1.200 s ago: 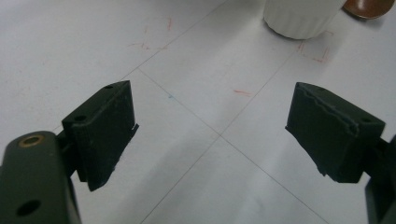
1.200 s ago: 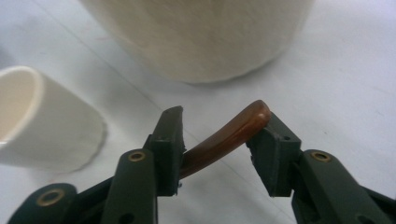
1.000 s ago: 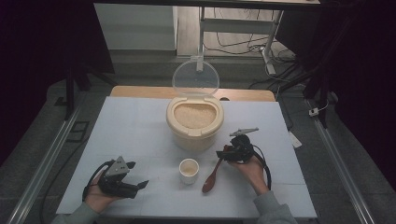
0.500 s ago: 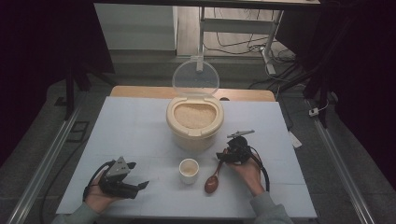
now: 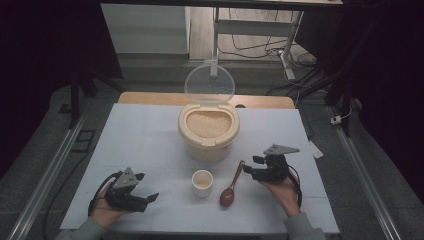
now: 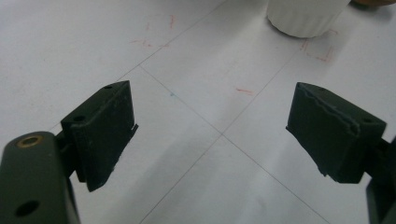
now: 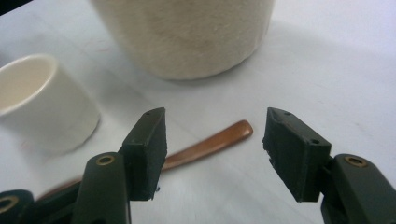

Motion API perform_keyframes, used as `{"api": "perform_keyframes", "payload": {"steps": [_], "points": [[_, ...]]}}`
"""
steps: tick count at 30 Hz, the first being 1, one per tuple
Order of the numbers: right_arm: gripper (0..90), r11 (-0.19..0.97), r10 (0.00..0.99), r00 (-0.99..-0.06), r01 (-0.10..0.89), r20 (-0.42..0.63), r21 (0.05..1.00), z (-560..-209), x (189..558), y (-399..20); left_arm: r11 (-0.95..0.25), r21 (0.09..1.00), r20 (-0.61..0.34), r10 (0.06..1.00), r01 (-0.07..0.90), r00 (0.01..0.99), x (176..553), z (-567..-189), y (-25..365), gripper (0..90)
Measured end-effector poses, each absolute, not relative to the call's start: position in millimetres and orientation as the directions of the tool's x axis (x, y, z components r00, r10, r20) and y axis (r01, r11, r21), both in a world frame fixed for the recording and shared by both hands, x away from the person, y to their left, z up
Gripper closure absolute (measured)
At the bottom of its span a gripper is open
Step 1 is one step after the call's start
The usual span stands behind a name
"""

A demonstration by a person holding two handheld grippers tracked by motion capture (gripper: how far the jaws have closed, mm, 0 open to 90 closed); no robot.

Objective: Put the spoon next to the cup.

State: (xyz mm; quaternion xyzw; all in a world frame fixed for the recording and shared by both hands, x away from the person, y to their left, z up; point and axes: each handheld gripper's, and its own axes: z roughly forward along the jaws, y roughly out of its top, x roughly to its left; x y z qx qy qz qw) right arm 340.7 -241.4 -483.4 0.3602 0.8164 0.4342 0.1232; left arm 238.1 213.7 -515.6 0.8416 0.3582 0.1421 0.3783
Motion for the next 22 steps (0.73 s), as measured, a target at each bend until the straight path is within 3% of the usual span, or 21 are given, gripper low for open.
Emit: {"api": "perform_keyframes", "payload": {"steps": [13,22], "points": [[40.5,0.375,0.665,-0.746,0.382,0.042,0.845,-486,302,-299,-0.421,0.746,-0.059,0.729,0.515,0.682,240,-514,215,13.8],[40.2,0.377,0.666,-0.746,0.373,0.032,0.848,-492,300,-301,-0.416,0.748,-0.061,0.733,0.517,0.677,240,-513,216,13.4]]}}
